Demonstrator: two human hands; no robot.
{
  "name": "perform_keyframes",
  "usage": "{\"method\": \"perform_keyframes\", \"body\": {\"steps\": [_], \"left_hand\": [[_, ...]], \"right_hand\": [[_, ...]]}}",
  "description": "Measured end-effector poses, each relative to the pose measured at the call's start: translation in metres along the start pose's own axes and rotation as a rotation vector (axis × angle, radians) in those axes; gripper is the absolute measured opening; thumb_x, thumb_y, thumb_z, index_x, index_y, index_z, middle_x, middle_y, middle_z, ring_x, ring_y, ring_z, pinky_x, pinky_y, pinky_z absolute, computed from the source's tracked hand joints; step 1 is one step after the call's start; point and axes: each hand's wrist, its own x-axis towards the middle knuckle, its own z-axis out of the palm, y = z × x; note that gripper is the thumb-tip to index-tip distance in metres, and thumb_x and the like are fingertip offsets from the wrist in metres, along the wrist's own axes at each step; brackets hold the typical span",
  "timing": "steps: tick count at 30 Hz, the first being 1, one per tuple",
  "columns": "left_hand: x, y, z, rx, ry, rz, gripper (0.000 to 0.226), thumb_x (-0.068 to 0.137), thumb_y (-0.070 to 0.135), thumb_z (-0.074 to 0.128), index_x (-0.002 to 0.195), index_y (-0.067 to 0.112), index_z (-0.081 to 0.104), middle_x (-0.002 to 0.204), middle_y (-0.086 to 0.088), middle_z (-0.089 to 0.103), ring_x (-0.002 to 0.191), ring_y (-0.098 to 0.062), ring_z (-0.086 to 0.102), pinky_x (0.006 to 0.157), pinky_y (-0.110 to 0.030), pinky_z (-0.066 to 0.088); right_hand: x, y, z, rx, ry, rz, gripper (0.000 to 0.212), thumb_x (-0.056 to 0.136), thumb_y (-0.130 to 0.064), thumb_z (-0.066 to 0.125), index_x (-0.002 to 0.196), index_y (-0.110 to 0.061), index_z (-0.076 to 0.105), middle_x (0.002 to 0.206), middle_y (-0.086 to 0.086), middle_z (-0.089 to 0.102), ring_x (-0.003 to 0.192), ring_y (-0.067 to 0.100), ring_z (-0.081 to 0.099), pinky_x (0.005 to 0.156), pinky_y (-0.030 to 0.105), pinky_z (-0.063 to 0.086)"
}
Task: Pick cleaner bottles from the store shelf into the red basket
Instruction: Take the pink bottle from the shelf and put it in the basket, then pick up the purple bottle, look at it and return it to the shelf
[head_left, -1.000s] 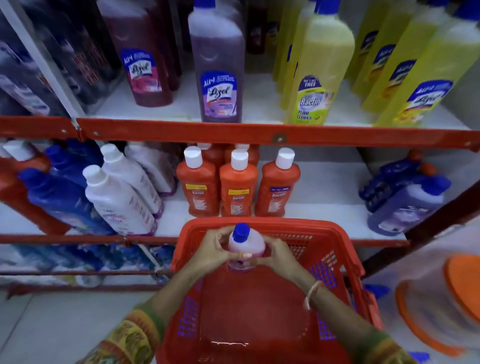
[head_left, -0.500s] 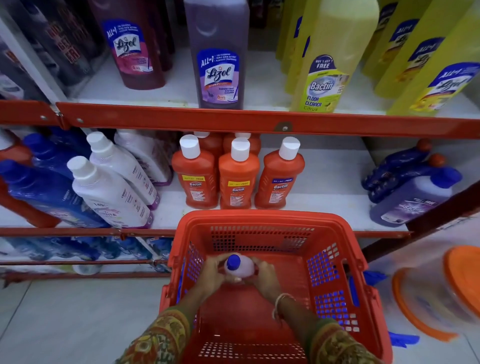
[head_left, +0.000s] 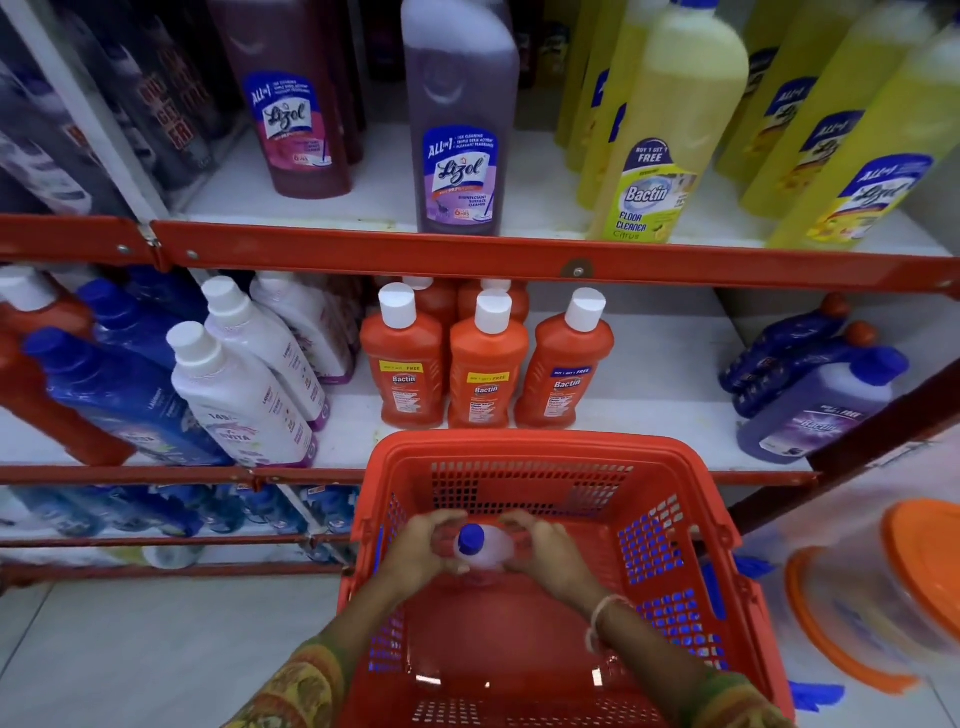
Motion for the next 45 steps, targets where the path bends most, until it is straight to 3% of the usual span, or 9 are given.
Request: {"method": "perform_keyframes", "body": {"steps": [3, 10, 15, 22, 28, 32, 37, 42, 45], "left_hand": [[-0.009, 0.025, -0.017, 0.02, 0.0, 0.064, 0.067, 0.063, -0.006, 0.081, 0.121, 0.016, 0.056, 0.12, -0.004, 0.062, 0.109, -0.019, 0.061, 0.088, -0.032, 0.054], [-0.035, 0.11, -0.085, -0.002, 0.137, 0.348, 0.034, 0.079, 0.014, 0.075, 0.111, 0.021, 0.066, 0.108, 0.003, 0.072, 0.098, -0.009, 0.067, 0.085, -0.024, 0.052], [-0.04, 0.174, -0.134, 0.281, 0.544, 0.677, 0.031, 0.086, 0.036, 0.062, 0.115, 0.024, 0.064, 0.115, 0.011, 0.067, 0.108, 0.001, 0.058, 0.092, -0.018, 0.044], [-0.018, 0.228, -0.18, 0.397, 0.907, 0.879, 0.025, 0.088, 0.023, 0.055, 0.112, 0.018, 0.064, 0.112, 0.007, 0.064, 0.106, -0.008, 0.056, 0.095, -0.013, 0.036], [0.018, 0.227, -0.202, 0.646, 0.885, 0.743, 0.043, 0.088, 0.043, 0.036, 0.119, 0.023, 0.059, 0.123, 0.004, 0.063, 0.116, -0.015, 0.053, 0.11, -0.041, 0.029], [0.037, 0.214, -0.206, 0.763, 0.842, 0.615, 0.057, 0.089, 0.056, 0.02, 0.124, 0.028, 0.055, 0.129, 0.007, 0.059, 0.124, -0.011, 0.047, 0.114, -0.041, 0.012], [0.042, 0.201, -0.207, 0.755, 0.837, 0.673, 0.046, 0.093, 0.05, 0.024, 0.119, 0.031, 0.057, 0.122, 0.011, 0.062, 0.12, -0.007, 0.049, 0.113, -0.032, -0.005], [0.043, 0.197, -0.209, 0.768, 0.836, 0.718, 0.039, 0.094, 0.042, 0.028, 0.121, 0.034, 0.054, 0.125, 0.014, 0.059, 0.121, -0.004, 0.045, 0.114, -0.033, -0.004], [0.044, 0.195, -0.211, 0.793, 0.83, 0.73, 0.037, 0.095, 0.041, 0.029, 0.122, 0.034, 0.052, 0.125, 0.014, 0.057, 0.122, -0.004, 0.043, 0.115, -0.034, -0.003]], "right_hand": [[-0.01, -0.025, -0.03, 0.111, 0.058, -0.083, 0.057, 0.069, -0.015, 0.083, 0.119, -0.023, 0.06, 0.111, -0.001, 0.07, 0.097, 0.012, 0.068, 0.092, 0.033, 0.054], [-0.026, -0.125, -0.11, 0.288, 0.24, -0.363, 0.046, 0.076, -0.027, 0.079, 0.118, -0.026, 0.061, 0.109, -0.008, 0.072, 0.098, 0.002, 0.067, 0.081, 0.018, 0.055], [-0.022, -0.185, -0.146, 0.43, 0.4, -0.529, 0.039, 0.079, -0.018, 0.076, 0.115, -0.024, 0.063, 0.106, -0.004, 0.072, 0.093, 0.005, 0.068, 0.07, 0.013, 0.052], [0.014, -0.251, -0.181, 0.504, 0.671, -0.672, 0.039, 0.081, -0.013, 0.074, 0.117, -0.017, 0.059, 0.114, -0.001, 0.066, 0.099, 0.003, 0.064, 0.071, 0.013, 0.054], [0.05, -0.276, -0.202, 0.346, 1.008, -0.606, 0.072, 0.078, -0.024, 0.077, 0.136, -0.023, 0.035, 0.13, -0.009, 0.04, 0.118, 0.003, 0.04, 0.098, 0.022, 0.038], [0.08, -0.278, -0.22, 0.519, 0.696, -0.554, 0.093, 0.062, -0.046, 0.083, 0.137, -0.027, 0.032, 0.139, 0.002, 0.051, 0.121, 0.015, 0.055, 0.099, 0.039, 0.051], [0.093, -0.272, -0.221, 0.643, 0.516, -0.428, 0.082, 0.048, -0.049, 0.083, 0.116, -0.013, 0.055, 0.105, 0.008, 0.071, 0.087, 0.016, 0.071, 0.072, 0.029, 0.06], [0.091, -0.278, -0.205, 0.523, 0.791, -0.509, 0.063, 0.054, -0.058, 0.081, 0.103, -0.033, 0.05, 0.099, -0.008, 0.067, 0.087, 0.008, 0.067, 0.072, 0.03, 0.059], [0.075, -0.286, -0.201, 0.361, 1.042, -0.601, 0.049, 0.066, -0.05, 0.081, 0.094, -0.028, 0.047, 0.089, -0.007, 0.059, 0.079, 0.011, 0.058, 0.061, 0.031, 0.054]]}}
